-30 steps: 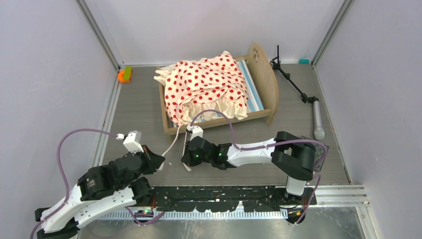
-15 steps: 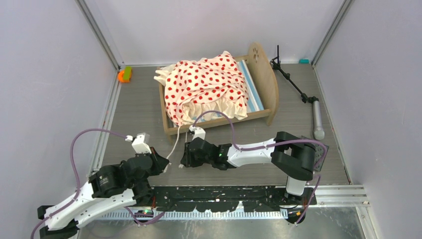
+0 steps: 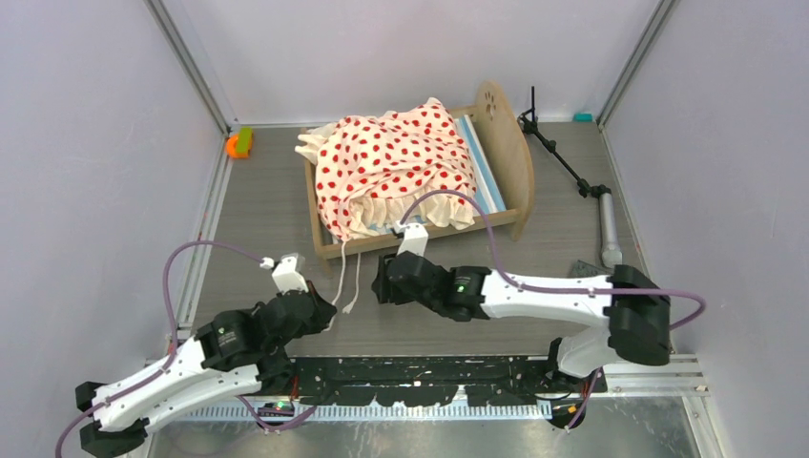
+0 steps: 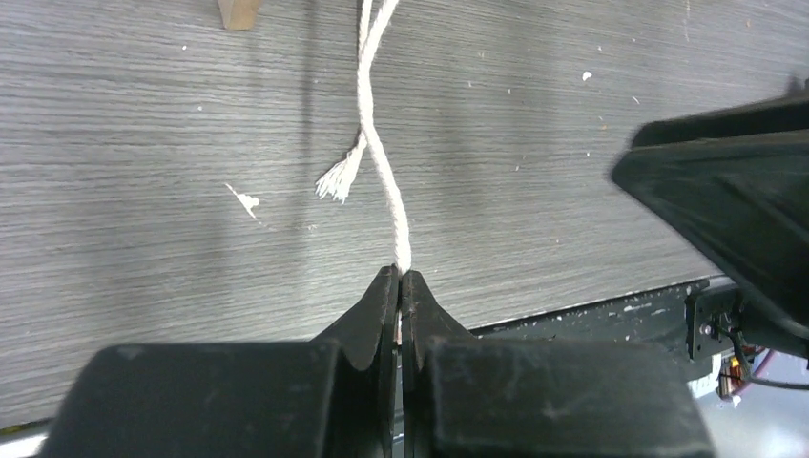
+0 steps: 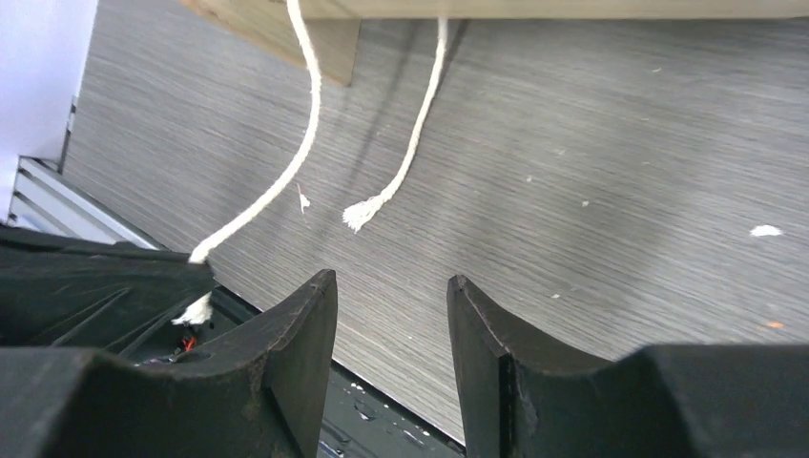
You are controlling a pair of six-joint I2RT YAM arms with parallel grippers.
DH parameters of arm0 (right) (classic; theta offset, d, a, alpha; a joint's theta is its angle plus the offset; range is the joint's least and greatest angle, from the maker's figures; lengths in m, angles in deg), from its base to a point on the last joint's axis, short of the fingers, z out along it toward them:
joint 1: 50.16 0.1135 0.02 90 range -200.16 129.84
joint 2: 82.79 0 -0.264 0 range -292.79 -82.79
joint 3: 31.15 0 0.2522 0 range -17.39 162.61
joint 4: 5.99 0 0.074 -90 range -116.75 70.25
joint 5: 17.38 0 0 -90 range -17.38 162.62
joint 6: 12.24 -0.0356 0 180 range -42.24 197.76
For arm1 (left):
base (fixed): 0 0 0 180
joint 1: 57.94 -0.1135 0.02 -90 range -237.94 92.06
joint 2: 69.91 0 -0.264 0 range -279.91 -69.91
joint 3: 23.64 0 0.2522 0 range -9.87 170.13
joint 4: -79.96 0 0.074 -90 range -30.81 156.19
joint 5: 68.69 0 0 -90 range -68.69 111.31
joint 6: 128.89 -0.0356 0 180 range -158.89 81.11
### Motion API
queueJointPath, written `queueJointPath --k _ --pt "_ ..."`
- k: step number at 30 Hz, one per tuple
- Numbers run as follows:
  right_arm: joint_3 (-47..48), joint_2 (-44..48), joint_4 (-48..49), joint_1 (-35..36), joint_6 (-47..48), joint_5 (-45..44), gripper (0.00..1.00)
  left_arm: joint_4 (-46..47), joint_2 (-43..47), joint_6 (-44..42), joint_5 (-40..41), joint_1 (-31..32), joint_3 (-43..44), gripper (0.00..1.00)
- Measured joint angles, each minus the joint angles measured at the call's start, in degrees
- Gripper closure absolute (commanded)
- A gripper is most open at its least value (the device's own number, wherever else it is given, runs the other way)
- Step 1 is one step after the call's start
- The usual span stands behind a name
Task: Set up the pet bed
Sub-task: Tie the ropes to the bed frame.
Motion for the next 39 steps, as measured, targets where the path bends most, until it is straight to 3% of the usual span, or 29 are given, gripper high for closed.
queueJointPath --k 7,17,32,39 --pt "-6.71 10.08 -2.8 -0.87 0.76 -4.26 0.48 9.73 -5.99 2.05 0.46 -0.02 -4.87 1.0" --pt "-10.56 16.44 -8.26 -2.51 1.16 -7.13 0.48 25.94 -20.59 6.32 3.67 -0.02 -7.08 1.0" --pt "-13.14 22.62 -12.26 -3.34 1.16 -9.75 0.48 32.92 -31.21 19.85 14.53 -0.04 -8.2 0.99" --pt "-13.38 24.5 -13.7 -3.54 1.11 -10.47 0.48 34.82 -36.46 25.86 15.54 -0.04 -8.2 0.51"
